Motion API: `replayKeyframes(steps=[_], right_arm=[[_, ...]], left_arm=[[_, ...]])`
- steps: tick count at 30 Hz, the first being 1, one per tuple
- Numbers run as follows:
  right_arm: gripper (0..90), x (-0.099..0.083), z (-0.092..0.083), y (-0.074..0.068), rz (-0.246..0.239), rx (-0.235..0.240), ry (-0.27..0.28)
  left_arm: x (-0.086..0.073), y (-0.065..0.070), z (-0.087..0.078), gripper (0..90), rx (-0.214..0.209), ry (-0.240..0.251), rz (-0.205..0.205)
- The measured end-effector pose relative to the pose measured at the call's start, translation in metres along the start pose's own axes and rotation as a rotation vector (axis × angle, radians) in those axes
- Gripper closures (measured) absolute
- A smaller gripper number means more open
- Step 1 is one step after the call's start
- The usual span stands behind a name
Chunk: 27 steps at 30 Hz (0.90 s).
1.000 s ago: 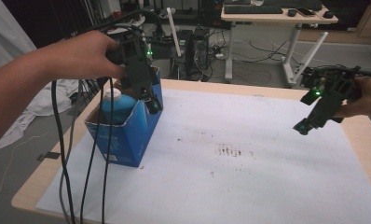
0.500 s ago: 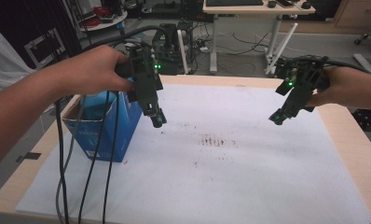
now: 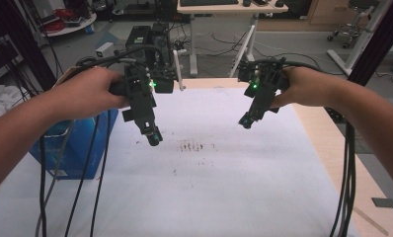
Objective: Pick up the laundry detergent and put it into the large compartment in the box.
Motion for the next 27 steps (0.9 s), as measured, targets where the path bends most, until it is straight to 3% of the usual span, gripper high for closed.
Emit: replayKeyframes(steps=[8, 27], right_arm=[[2.1, -0.0050, 0.0035, -0.0005, 0.009, 0.011, 0.008], [2.1, -0.0080, 0.0054, -0.0020, 0.004, 0.014, 0.014]], left_arm=[[0.0052, -0.0012, 0.0036, 1.6, -0.009, 0.006, 0.024], [0.0059, -0.0013, 0.0048, 1.6, -0.014, 0.009, 0.025]])
Point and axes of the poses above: each handheld gripper's, and its own axes: z roughly forward along the jaws, x roughly out of its top, y roughly to its right, the point moved 5 cm from there along z, roughly forward along the jaws, and after that the axes turned 15 degrees about -y, right-handed, at the moved point
